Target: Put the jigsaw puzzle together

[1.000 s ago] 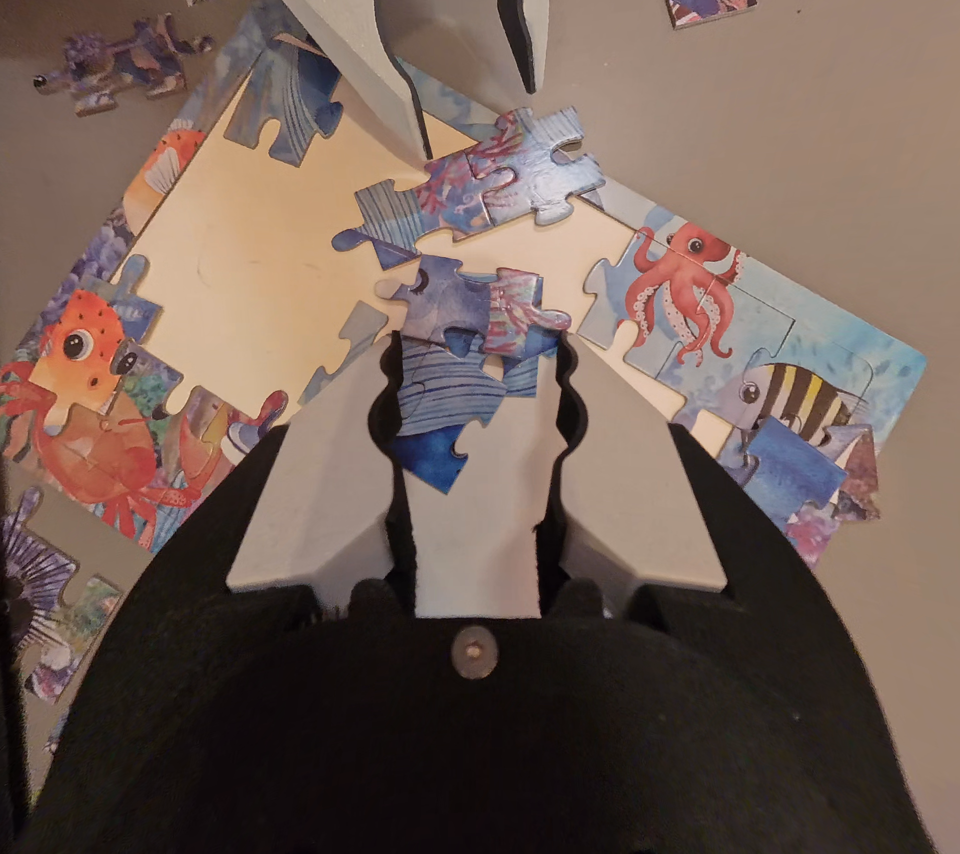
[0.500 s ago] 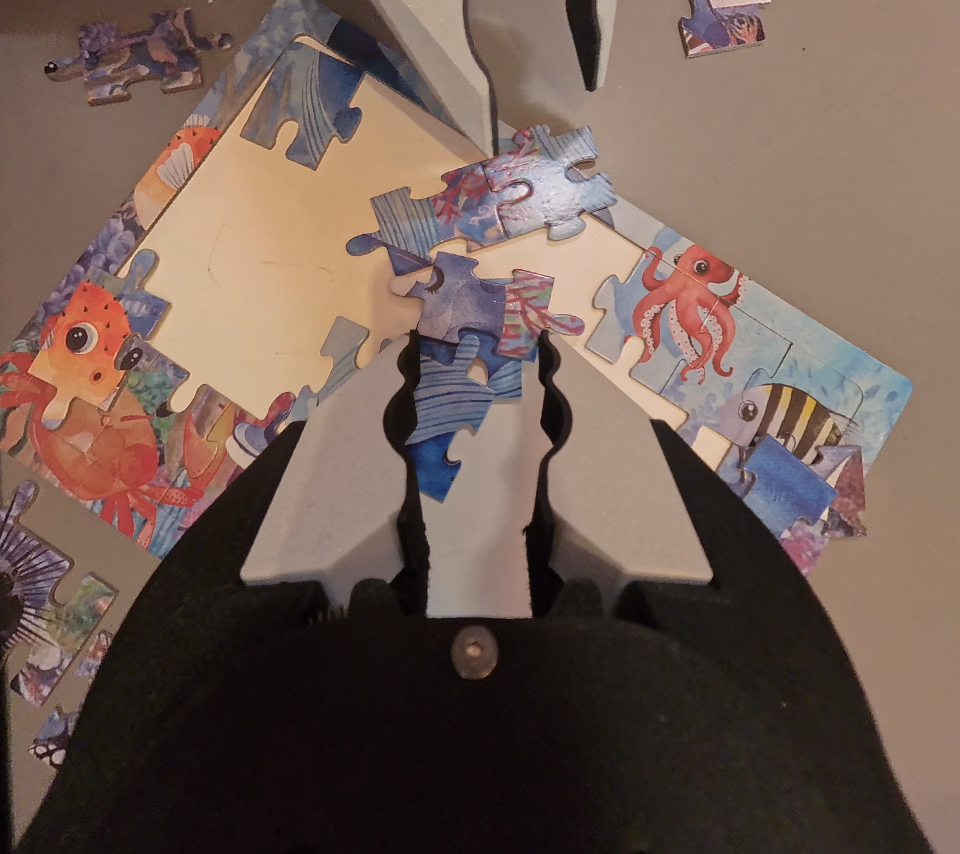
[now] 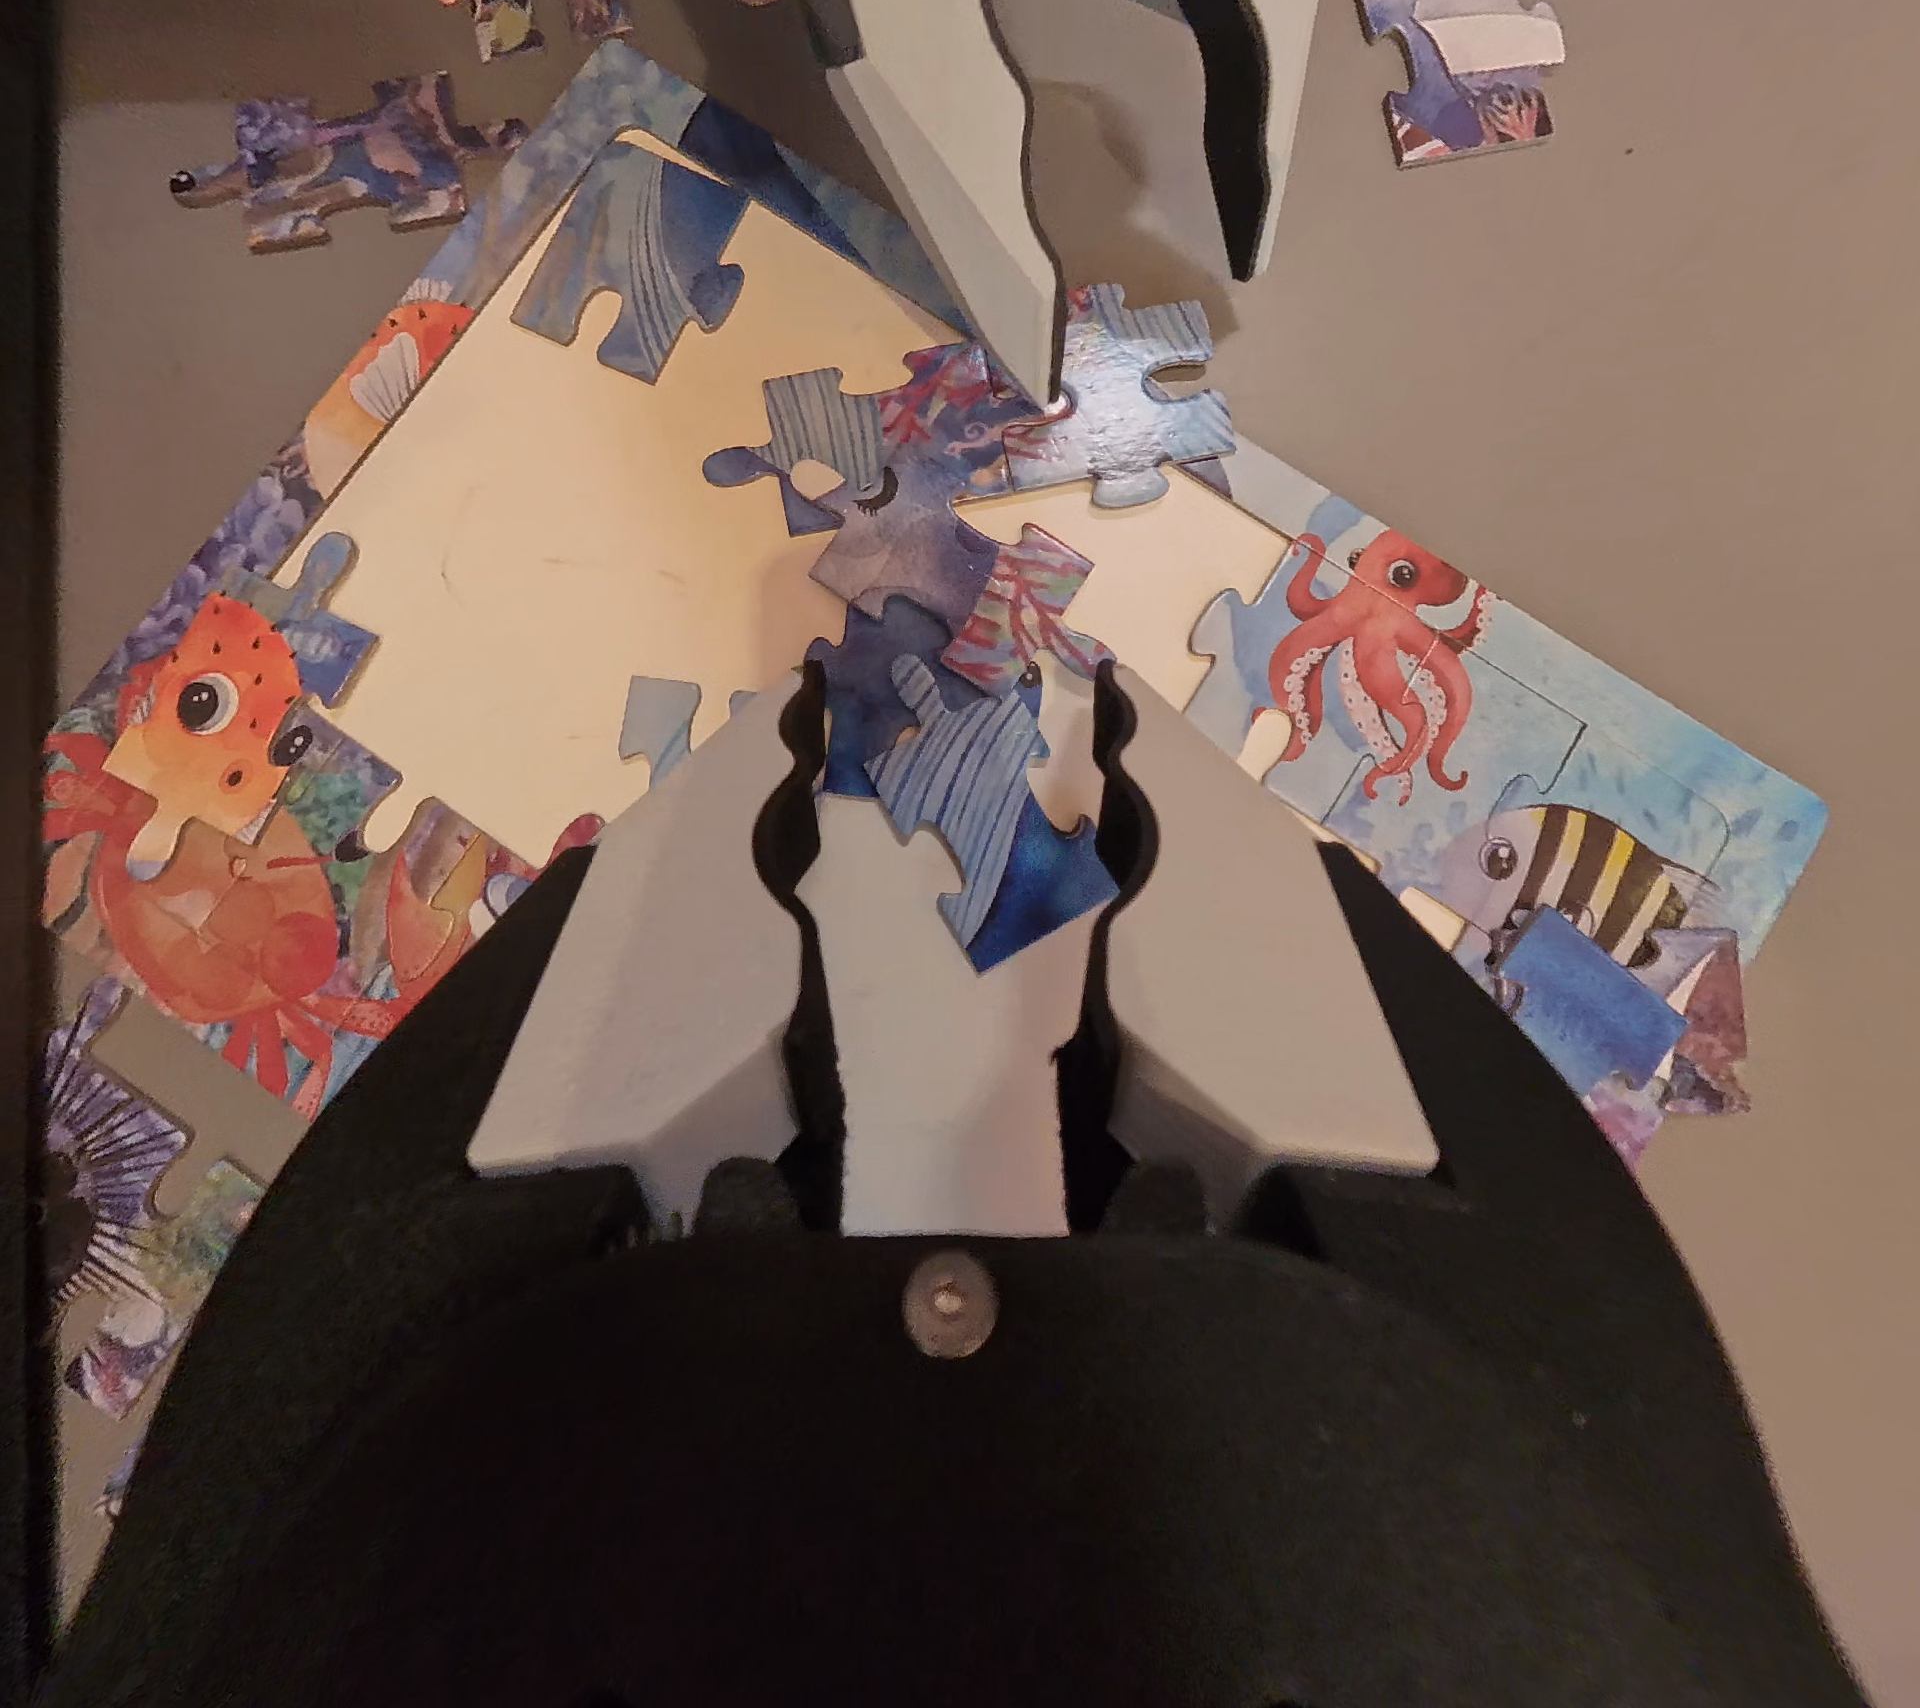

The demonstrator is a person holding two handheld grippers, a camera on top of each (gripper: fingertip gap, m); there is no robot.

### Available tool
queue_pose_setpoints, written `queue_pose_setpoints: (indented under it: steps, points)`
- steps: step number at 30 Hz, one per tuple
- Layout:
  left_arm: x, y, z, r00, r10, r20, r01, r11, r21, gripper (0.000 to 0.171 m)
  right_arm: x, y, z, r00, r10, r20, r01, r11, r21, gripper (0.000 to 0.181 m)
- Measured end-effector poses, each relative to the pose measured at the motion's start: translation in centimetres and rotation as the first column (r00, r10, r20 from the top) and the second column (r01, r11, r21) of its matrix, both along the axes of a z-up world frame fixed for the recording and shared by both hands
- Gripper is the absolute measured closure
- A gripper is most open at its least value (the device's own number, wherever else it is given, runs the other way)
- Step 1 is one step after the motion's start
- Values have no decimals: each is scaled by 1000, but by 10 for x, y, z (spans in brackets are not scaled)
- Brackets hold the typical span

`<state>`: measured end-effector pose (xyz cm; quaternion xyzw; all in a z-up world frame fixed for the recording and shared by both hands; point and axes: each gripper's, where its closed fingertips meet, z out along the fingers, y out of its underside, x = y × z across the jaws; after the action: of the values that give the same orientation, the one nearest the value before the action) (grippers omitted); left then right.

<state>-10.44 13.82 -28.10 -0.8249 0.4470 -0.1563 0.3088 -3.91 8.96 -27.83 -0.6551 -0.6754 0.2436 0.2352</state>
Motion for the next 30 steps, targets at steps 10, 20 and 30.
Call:
queue_pose_setpoints:
  steps: [10,20,30]
  points:
    - [4,-6,-3,1000,-27,7,27,999,-40,140,-7,0,-6,1000,-30,1,30,999,-25,161]
    - [-8,-16,-2,998,-44,-35,41,997,-64,171,0,9,-6,998,-60,11,61,998,-20,155]
    - [-19,-7,5,1000,-4,12,4,999,-53,163,4,17,-3,996,-87,1,87,996,-15,150]
